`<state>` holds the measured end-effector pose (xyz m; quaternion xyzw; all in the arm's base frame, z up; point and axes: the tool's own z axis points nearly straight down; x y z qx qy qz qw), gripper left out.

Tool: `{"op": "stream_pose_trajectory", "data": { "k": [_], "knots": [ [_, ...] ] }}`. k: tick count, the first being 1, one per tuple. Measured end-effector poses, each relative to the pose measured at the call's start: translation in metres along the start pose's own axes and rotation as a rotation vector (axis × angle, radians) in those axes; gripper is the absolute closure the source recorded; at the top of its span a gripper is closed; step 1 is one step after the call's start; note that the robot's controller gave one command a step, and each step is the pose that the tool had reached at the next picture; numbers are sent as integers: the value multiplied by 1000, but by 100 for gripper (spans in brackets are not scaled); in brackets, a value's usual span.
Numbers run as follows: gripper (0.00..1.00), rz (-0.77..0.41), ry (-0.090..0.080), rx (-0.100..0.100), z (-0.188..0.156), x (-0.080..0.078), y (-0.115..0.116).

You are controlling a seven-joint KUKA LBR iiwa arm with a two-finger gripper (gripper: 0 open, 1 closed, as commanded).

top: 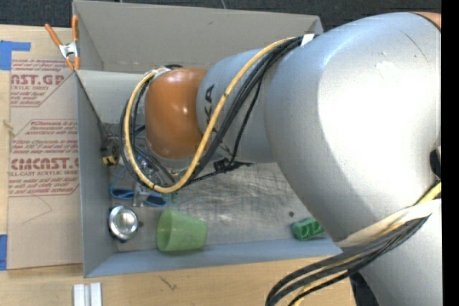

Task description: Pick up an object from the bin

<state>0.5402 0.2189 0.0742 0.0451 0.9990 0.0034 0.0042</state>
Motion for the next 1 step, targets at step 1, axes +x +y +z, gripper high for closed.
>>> {"op": "stream_pose_trajectory", "data": {
  "k": [1],
  "knots": [
    [100,-22,1,2,-137,5,-4]
  ]
}}
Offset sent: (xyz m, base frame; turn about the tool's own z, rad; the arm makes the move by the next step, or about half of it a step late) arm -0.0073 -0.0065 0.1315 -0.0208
